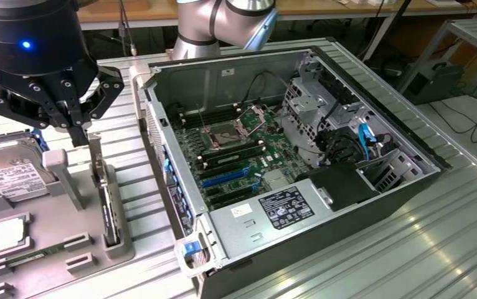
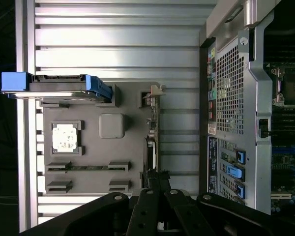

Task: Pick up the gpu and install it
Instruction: 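Pick up the gpu and move the gpu toward the slot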

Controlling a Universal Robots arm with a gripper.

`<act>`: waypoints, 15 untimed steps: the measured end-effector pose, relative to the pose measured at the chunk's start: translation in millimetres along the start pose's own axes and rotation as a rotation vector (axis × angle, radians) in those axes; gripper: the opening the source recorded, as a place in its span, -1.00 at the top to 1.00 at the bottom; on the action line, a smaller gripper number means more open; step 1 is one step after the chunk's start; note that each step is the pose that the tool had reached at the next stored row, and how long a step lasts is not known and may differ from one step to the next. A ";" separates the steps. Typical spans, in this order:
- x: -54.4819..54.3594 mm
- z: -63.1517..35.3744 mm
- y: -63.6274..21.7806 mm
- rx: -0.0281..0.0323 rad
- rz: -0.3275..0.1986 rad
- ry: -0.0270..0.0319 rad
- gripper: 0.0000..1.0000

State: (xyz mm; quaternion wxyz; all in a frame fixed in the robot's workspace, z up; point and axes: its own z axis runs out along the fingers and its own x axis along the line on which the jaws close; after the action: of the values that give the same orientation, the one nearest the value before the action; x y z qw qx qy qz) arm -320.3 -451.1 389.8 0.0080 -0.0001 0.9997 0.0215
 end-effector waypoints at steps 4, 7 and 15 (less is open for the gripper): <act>0.0 0.0 0.0 0.0000 0.000 0.0000 0.53; 0.0 0.0 0.0 0.0000 0.000 0.0001 0.29; 0.2 0.5 0.0 0.0000 -0.004 0.0014 -0.44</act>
State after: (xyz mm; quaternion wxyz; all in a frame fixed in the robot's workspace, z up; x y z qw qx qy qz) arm -320.5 -451.1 389.3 0.0073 -0.0019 0.9997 0.0215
